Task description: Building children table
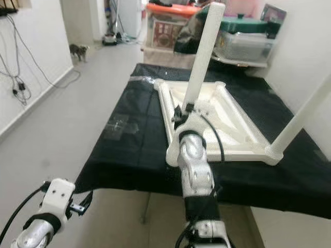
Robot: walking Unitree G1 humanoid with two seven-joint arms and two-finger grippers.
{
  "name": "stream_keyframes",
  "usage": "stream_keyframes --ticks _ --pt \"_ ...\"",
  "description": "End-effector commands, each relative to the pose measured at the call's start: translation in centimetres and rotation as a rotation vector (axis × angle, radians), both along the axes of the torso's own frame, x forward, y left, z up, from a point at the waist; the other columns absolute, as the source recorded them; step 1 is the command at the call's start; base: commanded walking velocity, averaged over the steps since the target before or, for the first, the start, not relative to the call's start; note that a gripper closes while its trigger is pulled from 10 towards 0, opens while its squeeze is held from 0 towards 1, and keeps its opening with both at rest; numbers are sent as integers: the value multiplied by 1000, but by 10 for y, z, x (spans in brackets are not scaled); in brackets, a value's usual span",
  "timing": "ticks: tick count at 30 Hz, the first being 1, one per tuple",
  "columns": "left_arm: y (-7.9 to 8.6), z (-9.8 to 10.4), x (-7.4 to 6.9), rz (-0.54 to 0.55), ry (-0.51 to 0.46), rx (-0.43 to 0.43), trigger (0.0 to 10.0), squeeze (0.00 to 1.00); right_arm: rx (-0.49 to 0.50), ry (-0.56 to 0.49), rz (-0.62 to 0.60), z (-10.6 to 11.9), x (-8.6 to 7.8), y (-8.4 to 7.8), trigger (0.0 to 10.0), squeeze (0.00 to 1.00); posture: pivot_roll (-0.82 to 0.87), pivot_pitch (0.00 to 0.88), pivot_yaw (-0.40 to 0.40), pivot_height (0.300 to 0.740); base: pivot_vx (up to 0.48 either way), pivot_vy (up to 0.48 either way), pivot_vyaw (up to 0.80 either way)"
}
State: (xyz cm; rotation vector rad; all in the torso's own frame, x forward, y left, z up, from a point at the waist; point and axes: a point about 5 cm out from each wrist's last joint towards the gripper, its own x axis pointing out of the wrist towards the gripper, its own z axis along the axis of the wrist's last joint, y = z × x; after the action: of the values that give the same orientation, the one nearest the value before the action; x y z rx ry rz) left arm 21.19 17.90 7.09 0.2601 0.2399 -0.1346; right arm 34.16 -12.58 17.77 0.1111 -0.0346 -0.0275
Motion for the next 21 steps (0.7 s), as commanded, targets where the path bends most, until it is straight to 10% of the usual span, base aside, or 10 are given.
stream_keyframes --ticks 1,2,3,4,15,16,17,18,19,21 --pt "-4 0 2 -16 0 -1 10000 0 22 43 114 -13 1 11 10000 1000 118 0 -62 740 0 0 0" --pt "-4 0 2 -16 0 -1 10000 0 22 43 114 -13 1 11 10000 1000 118 0 -62 740 0 0 0" --pt "-2 0 4 -16 -4 -2 10000 0 42 -114 399 20 16 26 10000 1000 118 0 -64 740 0 0 0" --pt "-2 1 5 -15 -6 -2 10000 0 42 -166 540 35 21 29 10000 0 119 0 -65 740 0 0 0" --pt "-4 1 6 -17 -15 -3 10000 0 -125 -160 1253 41 -15 43 10000 0 136 0 -75 740 0 0 0" --pt "-4 2 6 -20 -15 -1 10000 0 -137 -133 1287 33 -17 44 8627 0 142 0 -76 740 0 0 0" --pt "-4 2 6 -23 -14 1 10000 0 -138 -114 1297 25 -16 47 3608 0 144 0 -77 740 0 0 0" --pt "-4 1 6 -24 -14 3 10000 0 -141 -105 1296 20 -15 48 3608 0 144 0 -77 740 0 0 0" --pt "-4 1 6 -25 -13 5 10000 0 -127 -75 1245 15 -7 49 0 0 147 0 -78 740 0 0 0" --pt "-3 1 6 -24 -12 6 10000 0 -117 -44 1070 9 10 47 0 0 147 0 -76 740 0 0 0"
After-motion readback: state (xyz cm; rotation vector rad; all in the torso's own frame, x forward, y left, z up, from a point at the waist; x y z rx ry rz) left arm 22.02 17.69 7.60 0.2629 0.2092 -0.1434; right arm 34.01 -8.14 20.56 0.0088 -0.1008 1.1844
